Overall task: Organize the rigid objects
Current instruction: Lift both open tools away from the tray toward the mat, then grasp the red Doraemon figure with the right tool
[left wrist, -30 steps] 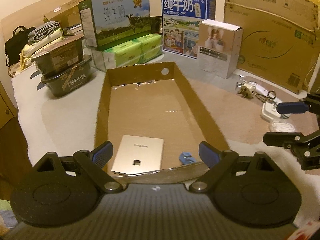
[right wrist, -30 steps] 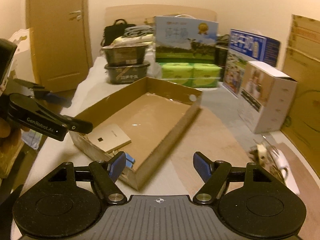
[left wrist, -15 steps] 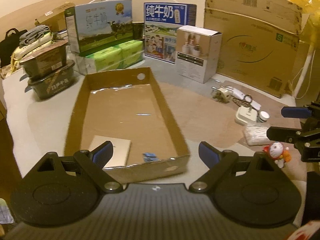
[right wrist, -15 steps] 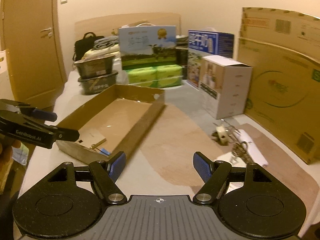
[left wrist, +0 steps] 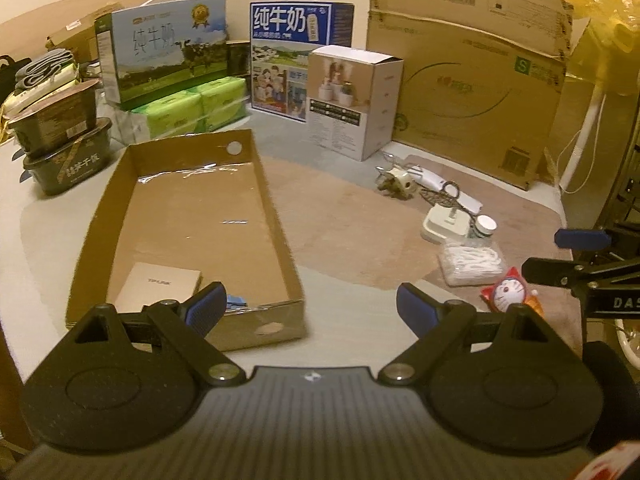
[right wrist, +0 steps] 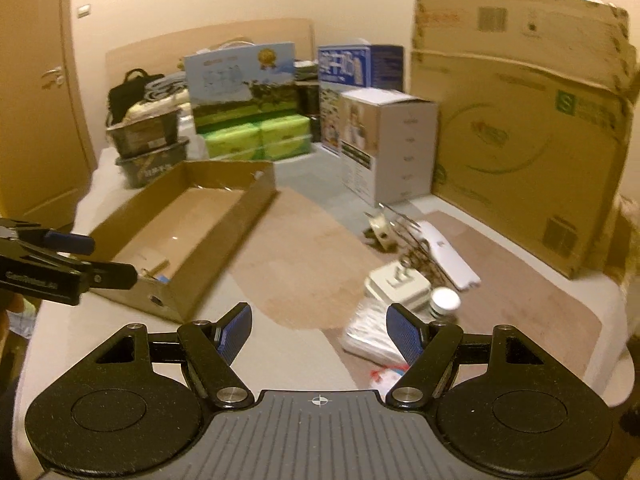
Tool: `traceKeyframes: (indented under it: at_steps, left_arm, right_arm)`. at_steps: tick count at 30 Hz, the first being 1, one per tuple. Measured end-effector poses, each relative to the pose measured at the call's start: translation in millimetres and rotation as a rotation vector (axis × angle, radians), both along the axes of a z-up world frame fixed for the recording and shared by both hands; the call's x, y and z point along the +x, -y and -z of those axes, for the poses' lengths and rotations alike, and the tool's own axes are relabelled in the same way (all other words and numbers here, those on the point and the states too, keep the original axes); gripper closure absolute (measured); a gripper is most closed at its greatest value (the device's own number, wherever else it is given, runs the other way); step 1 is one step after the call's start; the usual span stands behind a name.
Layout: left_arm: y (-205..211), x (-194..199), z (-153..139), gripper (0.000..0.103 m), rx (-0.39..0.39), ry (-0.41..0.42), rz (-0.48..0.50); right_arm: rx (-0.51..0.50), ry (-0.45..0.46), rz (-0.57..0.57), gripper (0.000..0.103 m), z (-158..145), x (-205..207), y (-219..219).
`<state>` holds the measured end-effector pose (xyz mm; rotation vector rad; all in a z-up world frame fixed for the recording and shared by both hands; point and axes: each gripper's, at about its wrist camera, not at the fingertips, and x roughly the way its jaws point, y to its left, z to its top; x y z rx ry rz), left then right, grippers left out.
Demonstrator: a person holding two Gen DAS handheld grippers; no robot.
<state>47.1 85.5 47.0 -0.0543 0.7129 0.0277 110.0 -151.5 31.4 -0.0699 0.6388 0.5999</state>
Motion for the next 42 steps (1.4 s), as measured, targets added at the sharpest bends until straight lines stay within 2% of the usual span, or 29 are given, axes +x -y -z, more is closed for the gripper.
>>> traceKeyframes:
  at_steps: [13, 29, 42]
  left_arm:
    - [24.7, 1.0, 3.3, 0.012, -0.020, 0.014, 0.023]
    - [61.9, 14.2, 28.3, 0.013, -0.014, -0.022, 0.078]
    - [82.9, 34.1, 52.7, 0.013, -0.012, -0.060, 0.100]
  right_arm:
    - [0.013, -0.069, 0.088, 0.029, 12.2, 5.2, 31.3]
    - [0.026, -0.128, 0.190, 0.029, 45.5, 5.4, 73.6]
    - [0.022, -0.150, 0.103, 0.029, 74.7, 20.1, 58.2]
